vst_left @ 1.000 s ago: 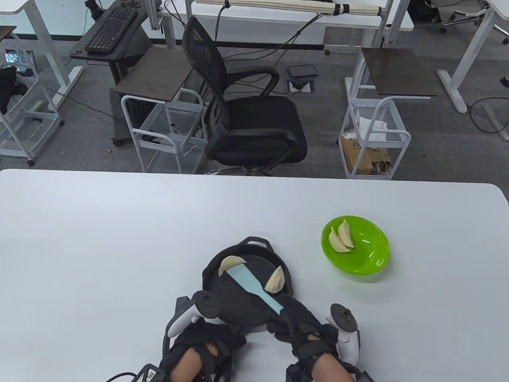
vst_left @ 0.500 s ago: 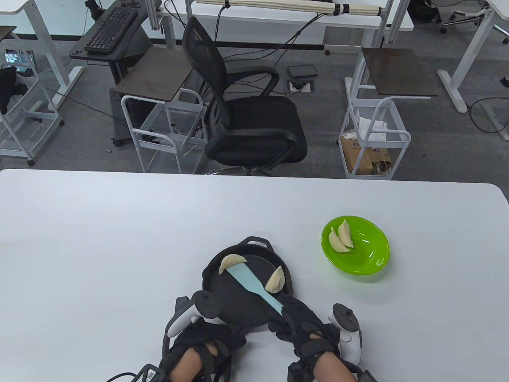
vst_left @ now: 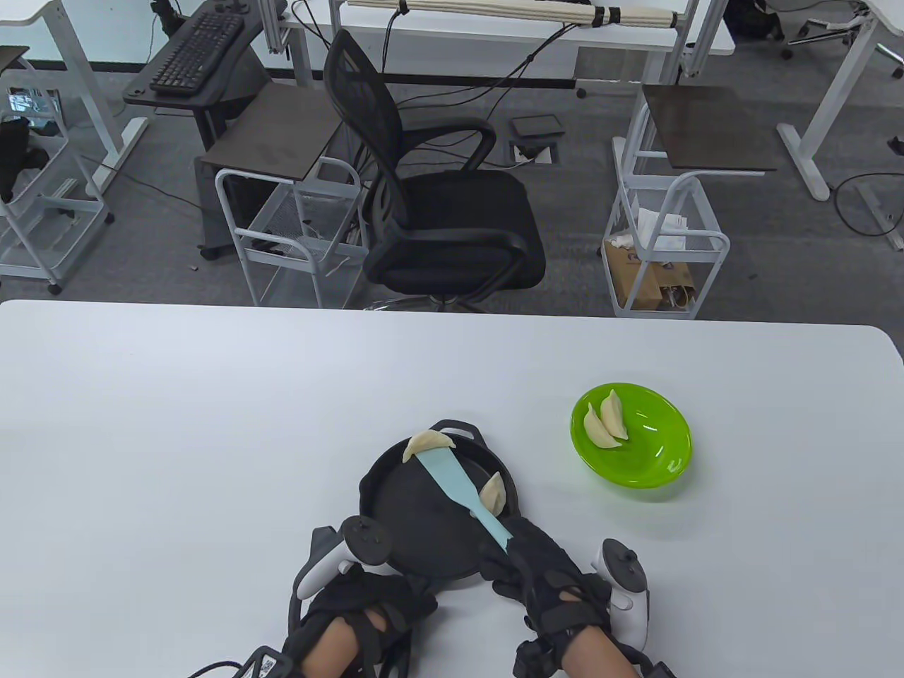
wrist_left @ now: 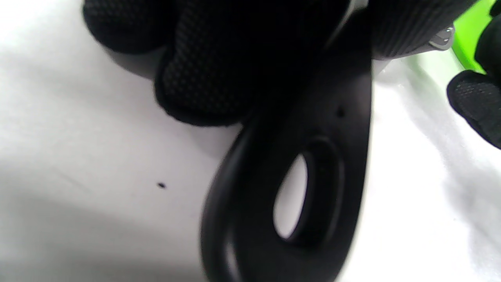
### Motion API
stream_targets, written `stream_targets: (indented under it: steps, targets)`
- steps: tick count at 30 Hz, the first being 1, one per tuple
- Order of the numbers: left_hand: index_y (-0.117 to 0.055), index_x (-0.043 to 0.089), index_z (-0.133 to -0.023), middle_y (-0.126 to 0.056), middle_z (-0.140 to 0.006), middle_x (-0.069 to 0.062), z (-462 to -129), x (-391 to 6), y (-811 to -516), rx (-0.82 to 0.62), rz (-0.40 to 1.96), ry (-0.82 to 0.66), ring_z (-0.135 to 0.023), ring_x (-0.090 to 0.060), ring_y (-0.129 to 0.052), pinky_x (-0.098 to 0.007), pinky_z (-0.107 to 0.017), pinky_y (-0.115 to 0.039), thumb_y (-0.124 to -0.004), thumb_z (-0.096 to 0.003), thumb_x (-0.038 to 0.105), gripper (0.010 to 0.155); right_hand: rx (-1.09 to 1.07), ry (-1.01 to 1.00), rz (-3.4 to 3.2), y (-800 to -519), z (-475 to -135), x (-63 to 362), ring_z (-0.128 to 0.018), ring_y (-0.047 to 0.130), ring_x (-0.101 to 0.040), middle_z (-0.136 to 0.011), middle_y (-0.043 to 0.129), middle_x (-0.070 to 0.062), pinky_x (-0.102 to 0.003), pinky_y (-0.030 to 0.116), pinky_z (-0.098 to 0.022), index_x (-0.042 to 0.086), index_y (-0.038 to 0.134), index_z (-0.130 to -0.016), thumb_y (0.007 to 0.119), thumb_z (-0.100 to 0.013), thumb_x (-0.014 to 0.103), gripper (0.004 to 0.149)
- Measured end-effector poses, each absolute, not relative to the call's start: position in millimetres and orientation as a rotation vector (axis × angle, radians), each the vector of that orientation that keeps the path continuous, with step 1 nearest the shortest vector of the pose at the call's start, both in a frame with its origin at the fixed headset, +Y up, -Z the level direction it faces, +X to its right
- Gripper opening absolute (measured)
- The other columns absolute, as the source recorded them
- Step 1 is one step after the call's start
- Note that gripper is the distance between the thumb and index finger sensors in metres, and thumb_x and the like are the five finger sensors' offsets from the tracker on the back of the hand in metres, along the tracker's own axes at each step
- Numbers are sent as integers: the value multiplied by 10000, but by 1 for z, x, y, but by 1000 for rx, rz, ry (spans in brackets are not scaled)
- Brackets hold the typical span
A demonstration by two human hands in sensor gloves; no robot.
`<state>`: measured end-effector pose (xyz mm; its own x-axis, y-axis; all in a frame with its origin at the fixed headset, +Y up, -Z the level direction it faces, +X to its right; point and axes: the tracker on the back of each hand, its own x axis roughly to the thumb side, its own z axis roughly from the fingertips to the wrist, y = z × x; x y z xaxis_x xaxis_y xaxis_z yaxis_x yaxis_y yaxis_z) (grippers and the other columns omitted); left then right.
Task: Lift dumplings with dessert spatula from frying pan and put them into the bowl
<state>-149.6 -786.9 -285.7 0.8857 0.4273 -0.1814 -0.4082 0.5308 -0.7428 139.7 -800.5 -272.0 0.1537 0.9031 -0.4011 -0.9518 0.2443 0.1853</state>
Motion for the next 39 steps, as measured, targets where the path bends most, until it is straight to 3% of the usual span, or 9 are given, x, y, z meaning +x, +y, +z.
stream_targets:
  steps: [20, 39]
  targets:
    - [-720, 226, -899, -1074, -574, 61, -286, -150, -787, -878, 502, -19, -418, -206, -1033, -460, -460, -772, -729, -468, 686, 630, -235, 135, 1279, -777, -268, 181, -906, 736, -366, -1058, 632, -114, -595, 514, -753, 150, 320, -1098, 635, -619, 365, 613]
    - [-720, 226, -899, -1074, -575, 60, -286, -151, -787, -877, 502, -19, -420, -207, -1032, -459, -460, -772, -729, -468, 686, 631, -383, -28, 1193, -782, -267, 210, -928, 710, -359, -1071, 598, -111, -590, 506, -758, 165, 281, -1097, 621, -618, 381, 626]
